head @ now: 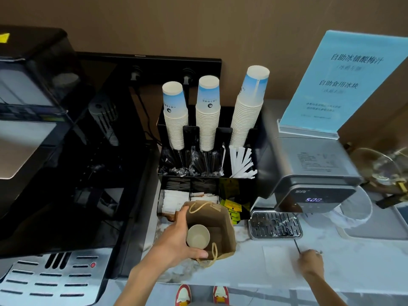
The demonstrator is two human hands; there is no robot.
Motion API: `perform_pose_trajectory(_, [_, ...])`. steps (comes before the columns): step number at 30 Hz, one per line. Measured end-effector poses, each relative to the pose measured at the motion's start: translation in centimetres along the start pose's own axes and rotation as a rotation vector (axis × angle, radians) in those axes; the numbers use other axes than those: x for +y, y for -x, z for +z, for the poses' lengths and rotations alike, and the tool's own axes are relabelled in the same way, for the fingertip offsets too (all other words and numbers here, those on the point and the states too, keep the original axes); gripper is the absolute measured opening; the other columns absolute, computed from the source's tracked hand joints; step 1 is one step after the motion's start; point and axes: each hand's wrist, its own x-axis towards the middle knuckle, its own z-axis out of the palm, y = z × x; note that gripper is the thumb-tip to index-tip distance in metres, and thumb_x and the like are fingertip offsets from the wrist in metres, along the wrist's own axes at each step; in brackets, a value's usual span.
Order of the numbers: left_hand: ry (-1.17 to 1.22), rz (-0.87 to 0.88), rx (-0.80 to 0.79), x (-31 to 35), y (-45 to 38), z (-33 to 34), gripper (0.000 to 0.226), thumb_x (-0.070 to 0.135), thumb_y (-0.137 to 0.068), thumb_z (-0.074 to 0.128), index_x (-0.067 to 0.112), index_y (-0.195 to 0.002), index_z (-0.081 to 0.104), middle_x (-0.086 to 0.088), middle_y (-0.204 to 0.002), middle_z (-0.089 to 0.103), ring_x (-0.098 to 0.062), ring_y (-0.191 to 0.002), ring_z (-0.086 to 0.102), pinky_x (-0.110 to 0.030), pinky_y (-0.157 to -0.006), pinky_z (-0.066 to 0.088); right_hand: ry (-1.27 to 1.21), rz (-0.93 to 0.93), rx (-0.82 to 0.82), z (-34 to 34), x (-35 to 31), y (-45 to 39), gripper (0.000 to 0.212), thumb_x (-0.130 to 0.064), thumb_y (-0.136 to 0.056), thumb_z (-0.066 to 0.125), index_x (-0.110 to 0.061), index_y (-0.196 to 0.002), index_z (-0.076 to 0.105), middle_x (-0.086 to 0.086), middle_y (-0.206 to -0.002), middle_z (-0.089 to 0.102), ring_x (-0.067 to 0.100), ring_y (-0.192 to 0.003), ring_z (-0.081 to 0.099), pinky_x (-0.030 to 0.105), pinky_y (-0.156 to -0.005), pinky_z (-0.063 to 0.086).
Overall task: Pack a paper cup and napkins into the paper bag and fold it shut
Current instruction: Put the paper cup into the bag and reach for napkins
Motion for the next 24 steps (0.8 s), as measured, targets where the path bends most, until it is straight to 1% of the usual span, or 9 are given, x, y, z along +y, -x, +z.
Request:
perform_pose_trajectory(7, [-0.004,0.013,0.002,-0.1,-0.1,0.2,0.132,0.038,-0.066,0.092,0.032,-0.156,-0.004,-0.002,-0.145,0.053,-0.025,-0.132,0.049,-0.042,-0.110,0.045,0.143,0.082,-0.081,-0.4,2.6,0.4,0.045,0.000,-0.088,0.041,0.010,-0.131,0.044,0.029,-0.141,0.028,0.047,-0.120,0.053,0.051,-0.108,0.037])
perform_pose_trajectory(9, [0.001,0.009,0.007,-0.2,-0.1,0.2,0.132,0.039,-0.066,0.092,0.034,-0.156,-0.005,-0.002,-0.144,0.053,-0.025,-0.133,0.048,-0.042,-0.110,0.045,0.157,0.093,-0.066,-1.1,3.3,0.9,0.045,0.004,-0.088,0.044,0.016,-0.131,0.043,0.034,-0.142,0.025,0.050,-0.120,0.051,0.048,-0.109,0.035])
perform_pose_trajectory(11, [0.005,0.008,0.010,-0.5,-0.1,0.3,0.132,0.041,-0.066,0.091,0.036,-0.155,-0.006,-0.001,-0.144,0.052,-0.025,-0.134,0.046,-0.040,-0.109,0.044,0.086,0.081,-0.012,-2.5,3.7,2.1,0.039,0.009,-0.085,0.051,0.019,-0.123,0.048,0.039,-0.135,0.035,0.053,-0.119,0.050,0.047,-0.106,0.037])
perform_pose_trajectory(14, [0.020,0.001,0.002,-0.7,-0.2,0.3,0.133,0.041,-0.066,0.092,0.038,-0.154,-0.007,0.000,-0.144,0.052,-0.024,-0.132,0.049,-0.037,-0.107,0.045,-0.047,-0.123,0.030,-5.0,2.9,6.7,0.018,0.014,-0.081,0.060,-0.003,-0.085,0.058,0.036,-0.101,0.065,0.046,-0.099,0.065,0.039,-0.081,0.047])
perform_pose_trajectory(16, [0.033,-0.007,-0.001,-0.7,-0.2,0.3,0.134,0.041,-0.065,0.092,0.038,-0.154,-0.007,-0.001,-0.145,0.052,-0.024,-0.132,0.049,-0.037,-0.108,0.044,-0.229,-0.301,0.052,-5.8,2.0,10.0,0.046,0.022,-0.079,0.062,-0.020,-0.061,0.056,0.028,-0.072,0.069,0.038,-0.069,0.066,0.017,-0.060,0.039])
perform_pose_trajectory(17, [0.036,-0.013,-0.002,-0.7,-0.2,0.3,0.134,0.041,-0.065,0.092,0.038,-0.154,-0.008,-0.001,-0.146,0.051,-0.025,-0.133,0.049,-0.038,-0.109,0.044,-0.291,-0.396,0.016,-6.1,1.2,12.0,0.050,0.021,-0.080,0.063,-0.024,-0.059,0.058,0.023,-0.067,0.069,0.033,-0.066,0.063,0.015,-0.057,0.038])
perform_pose_trajectory(20, [0.030,-0.037,-0.015,-0.7,-0.1,0.3,0.135,0.041,-0.066,0.092,0.037,-0.155,-0.011,-0.003,-0.152,0.047,-0.027,-0.138,0.045,-0.041,-0.112,0.042,-0.501,-0.636,-0.191,-8.2,-2.7,17.3,0.035,0.015,-0.086,0.061,-0.019,-0.091,0.066,0.011,-0.064,0.073,0.023,-0.062,0.061,0.015,-0.058,0.042])
perform_pose_trajectory(22, [0.016,-0.042,-0.021,-0.7,0.0,0.4,0.135,0.041,-0.067,0.091,0.036,-0.155,-0.011,-0.003,-0.154,0.045,-0.028,-0.140,0.043,-0.043,-0.113,0.041,-0.651,-0.775,-0.241,-10.4,-6.0,20.1,0.031,0.008,-0.089,0.059,-0.022,-0.093,0.068,0.011,-0.074,0.075,0.013,-0.063,0.065,0.013,-0.060,0.048])
perform_pose_trajectory(24, [0.002,-0.040,-0.023,-0.5,0.0,0.4,0.134,0.040,-0.069,0.090,0.034,-0.156,-0.011,-0.003,-0.154,0.046,-0.028,-0.141,0.043,-0.043,-0.113,0.041,-0.694,-0.975,-0.237,-12.6,-9.6,22.8,0.017,-0.014,-0.092,0.056,-0.022,-0.094,0.071,0.006,-0.087,0.076,0.009,-0.075,0.070,0.013,-0.068,0.053])
